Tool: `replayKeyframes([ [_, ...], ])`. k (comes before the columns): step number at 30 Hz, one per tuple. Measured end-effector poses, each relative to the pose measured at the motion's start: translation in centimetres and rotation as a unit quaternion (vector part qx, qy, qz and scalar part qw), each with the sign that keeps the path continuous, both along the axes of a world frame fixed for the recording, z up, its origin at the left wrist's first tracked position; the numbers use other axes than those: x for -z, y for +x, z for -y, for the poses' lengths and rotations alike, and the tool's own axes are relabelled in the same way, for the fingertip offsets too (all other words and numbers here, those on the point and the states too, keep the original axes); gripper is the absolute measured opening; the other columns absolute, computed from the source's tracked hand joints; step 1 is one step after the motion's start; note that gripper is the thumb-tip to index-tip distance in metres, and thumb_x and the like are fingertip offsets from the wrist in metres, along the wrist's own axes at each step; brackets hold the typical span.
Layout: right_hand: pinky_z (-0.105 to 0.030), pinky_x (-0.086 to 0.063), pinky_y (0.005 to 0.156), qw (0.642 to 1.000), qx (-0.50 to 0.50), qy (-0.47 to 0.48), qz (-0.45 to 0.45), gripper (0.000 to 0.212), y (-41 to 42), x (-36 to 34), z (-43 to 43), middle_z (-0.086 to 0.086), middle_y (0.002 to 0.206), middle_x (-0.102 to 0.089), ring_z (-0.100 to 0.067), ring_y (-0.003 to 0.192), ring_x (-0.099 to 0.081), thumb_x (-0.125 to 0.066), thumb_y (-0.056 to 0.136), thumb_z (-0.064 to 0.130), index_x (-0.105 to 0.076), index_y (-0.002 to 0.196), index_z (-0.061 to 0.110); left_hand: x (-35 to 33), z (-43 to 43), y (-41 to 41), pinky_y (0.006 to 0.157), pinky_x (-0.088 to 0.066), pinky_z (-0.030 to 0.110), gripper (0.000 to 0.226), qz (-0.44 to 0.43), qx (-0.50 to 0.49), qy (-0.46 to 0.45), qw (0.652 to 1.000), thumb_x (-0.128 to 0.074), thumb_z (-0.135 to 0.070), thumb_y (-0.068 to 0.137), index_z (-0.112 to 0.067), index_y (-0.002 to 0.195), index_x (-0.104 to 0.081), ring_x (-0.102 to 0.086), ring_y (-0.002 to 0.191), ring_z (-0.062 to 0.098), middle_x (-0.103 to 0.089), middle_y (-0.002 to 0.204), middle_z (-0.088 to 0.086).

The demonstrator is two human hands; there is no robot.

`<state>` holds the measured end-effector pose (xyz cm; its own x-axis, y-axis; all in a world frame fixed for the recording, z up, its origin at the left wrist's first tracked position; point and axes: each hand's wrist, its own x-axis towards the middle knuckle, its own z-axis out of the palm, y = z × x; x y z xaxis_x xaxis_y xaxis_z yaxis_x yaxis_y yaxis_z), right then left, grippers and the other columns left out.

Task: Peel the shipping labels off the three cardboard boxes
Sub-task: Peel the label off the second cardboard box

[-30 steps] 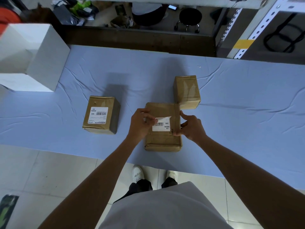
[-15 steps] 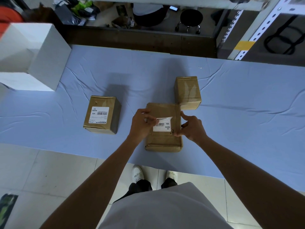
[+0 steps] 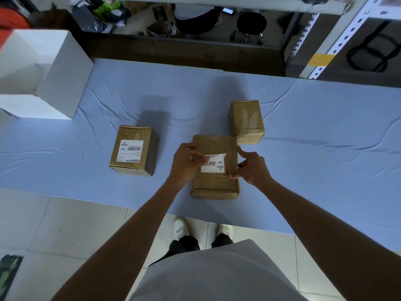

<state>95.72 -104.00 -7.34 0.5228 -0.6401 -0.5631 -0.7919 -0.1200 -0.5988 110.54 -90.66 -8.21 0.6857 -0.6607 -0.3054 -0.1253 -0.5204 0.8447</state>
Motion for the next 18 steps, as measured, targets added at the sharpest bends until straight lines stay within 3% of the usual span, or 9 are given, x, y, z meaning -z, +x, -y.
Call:
replayKeyframes([
  [3, -0.023, -0.041, 0.081, 1.0, 0.001, 0.0, 0.0, 0.107, 0.0, 0.02, 0.01, -0.016, 0.112, -0.067, -0.025, 0.105, -0.064, -0.091, 0.057, 0.014, -0.033, 0.147, 0.021, -0.11, 0.01, 0.11, 0.086, -0.044, 0.019, 0.011, -0.01, 0.004, 0.001, 1.0, -0.077, -0.024, 0.076, -0.019, 0.076, -0.067, -0.049, 0.108, 0.009, -0.053, 0.132, 0.0],
  [7, -0.029, -0.045, 0.087, 1.0, -0.001, 0.002, 0.0, 0.106, 0.07, -0.08, -0.07, -0.016, 0.114, -0.066, -0.026, 0.106, -0.063, -0.09, 0.059, 0.014, -0.032, 0.147, 0.021, -0.15, 0.02, 0.15, 0.079, -0.043, 0.011, 0.012, -0.013, 0.003, -0.002, 1.0, -0.078, -0.025, 0.075, -0.02, 0.076, -0.067, -0.05, 0.108, 0.01, -0.053, 0.13, -0.002],
  [11, -0.03, -0.046, 0.089, 1.0, 0.004, 0.001, 0.005, 0.106, -0.03, -0.27, -0.08, -0.017, 0.11, -0.068, -0.027, 0.105, -0.064, -0.089, 0.058, 0.011, -0.033, 0.147, 0.02, -0.02, -0.11, 0.11, 0.087, -0.047, 0.019, 0.012, -0.026, 0.001, -0.014, 1.0, -0.078, -0.024, 0.075, -0.022, 0.074, -0.066, -0.052, 0.114, 0.015, -0.054, 0.128, -0.001],
  [18, -0.035, -0.047, 0.094, 1.0, -0.003, -0.009, 0.002, 0.105, 0.21, -0.44, -0.29, -0.017, 0.115, -0.065, -0.027, 0.102, -0.065, -0.089, 0.059, 0.01, -0.032, 0.147, 0.016, -0.02, 0.04, 0.3, 0.081, -0.043, 0.016, 0.011, -0.017, 0.014, -0.002, 1.0, -0.079, -0.026, 0.074, -0.022, 0.074, -0.068, -0.049, 0.107, 0.008, -0.054, 0.127, -0.004],
])
